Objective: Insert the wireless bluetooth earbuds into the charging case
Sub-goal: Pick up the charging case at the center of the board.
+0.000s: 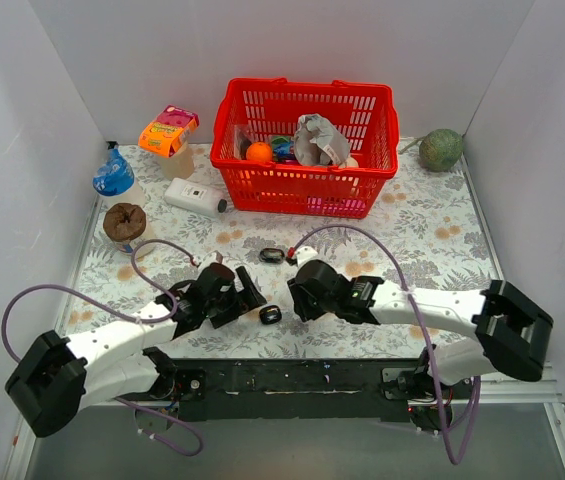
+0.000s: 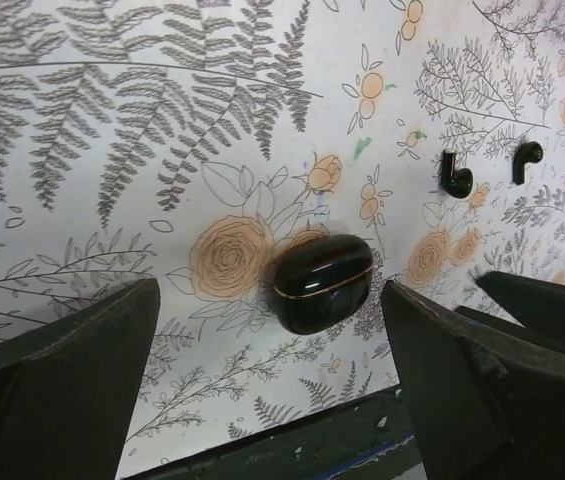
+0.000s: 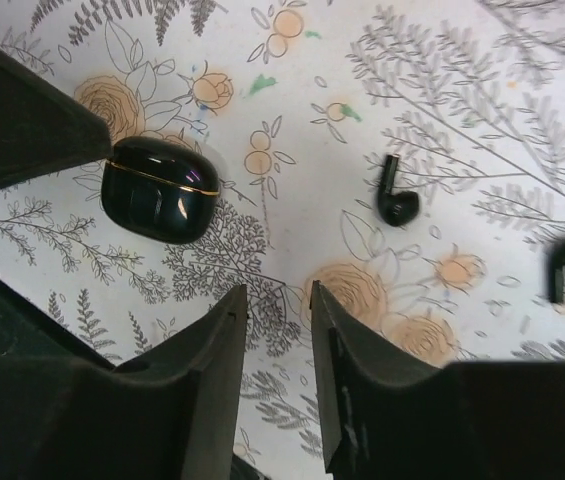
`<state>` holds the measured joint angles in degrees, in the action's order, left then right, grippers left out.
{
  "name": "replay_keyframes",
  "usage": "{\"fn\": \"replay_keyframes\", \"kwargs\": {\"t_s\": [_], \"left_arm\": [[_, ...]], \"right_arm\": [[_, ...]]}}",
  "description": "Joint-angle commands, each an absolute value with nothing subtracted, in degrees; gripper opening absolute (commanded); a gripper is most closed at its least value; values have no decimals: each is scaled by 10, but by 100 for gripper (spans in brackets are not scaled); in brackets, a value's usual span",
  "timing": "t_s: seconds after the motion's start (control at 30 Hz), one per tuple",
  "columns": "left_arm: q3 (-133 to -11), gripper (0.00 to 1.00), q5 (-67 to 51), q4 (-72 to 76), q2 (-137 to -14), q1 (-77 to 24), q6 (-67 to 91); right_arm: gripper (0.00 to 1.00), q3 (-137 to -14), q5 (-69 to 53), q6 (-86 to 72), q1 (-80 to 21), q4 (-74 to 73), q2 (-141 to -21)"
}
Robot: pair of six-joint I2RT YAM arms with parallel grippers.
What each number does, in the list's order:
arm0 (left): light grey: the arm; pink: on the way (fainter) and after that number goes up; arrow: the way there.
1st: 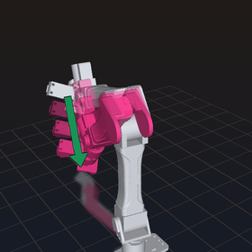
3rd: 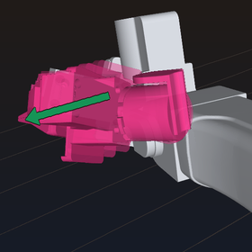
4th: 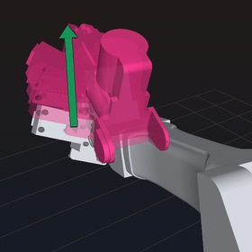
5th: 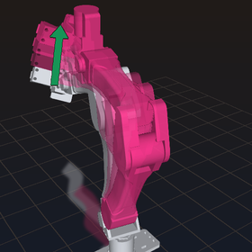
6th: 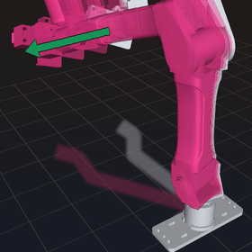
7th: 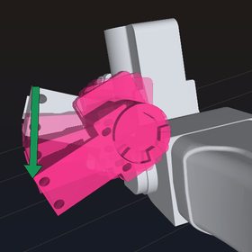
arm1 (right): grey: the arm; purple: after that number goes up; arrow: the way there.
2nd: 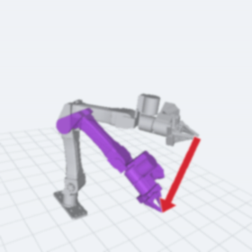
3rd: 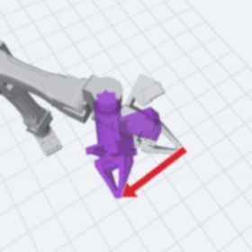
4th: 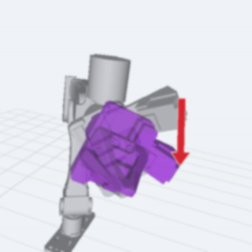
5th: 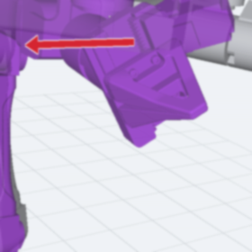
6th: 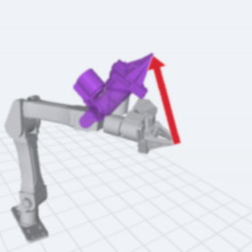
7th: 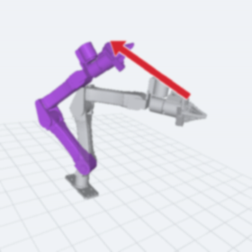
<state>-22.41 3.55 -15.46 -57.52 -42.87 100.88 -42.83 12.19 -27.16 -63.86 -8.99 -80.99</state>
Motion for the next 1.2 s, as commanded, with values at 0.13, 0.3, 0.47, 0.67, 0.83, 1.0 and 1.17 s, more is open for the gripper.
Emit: {"fn": "replay_keyframes", "kwargs": {"t_s": [0.13,0.3,0.47,0.67,0.83,1.0,1.17], "left_arm": [[-388,90,145,-271,-729,-518,988],[-428,88,178,-310,-792,-557,1038],[-480,88,222,-363,-842,-566,1098],[-554,83,247,-467,-941,-583,1174],[-599,79,250,-507,-985,-603,1204],[-600,78,242,-494,-979,-617,1203],[-581,76,235,-476,-961,-624,1197]], "right_arm": [[43,-417,209,-296,-641,-202,-668],[44,-393,216,-309,-641,-221,-606],[44,-372,222,-316,-641,-236,-555],[44,-362,224,-315,-641,-246,-529],[45,-362,229,-311,-641,-247,-515],[45,-359,226,-310,-641,-243,-509],[45,-355,223,-311,-641,-238,-505]]}}
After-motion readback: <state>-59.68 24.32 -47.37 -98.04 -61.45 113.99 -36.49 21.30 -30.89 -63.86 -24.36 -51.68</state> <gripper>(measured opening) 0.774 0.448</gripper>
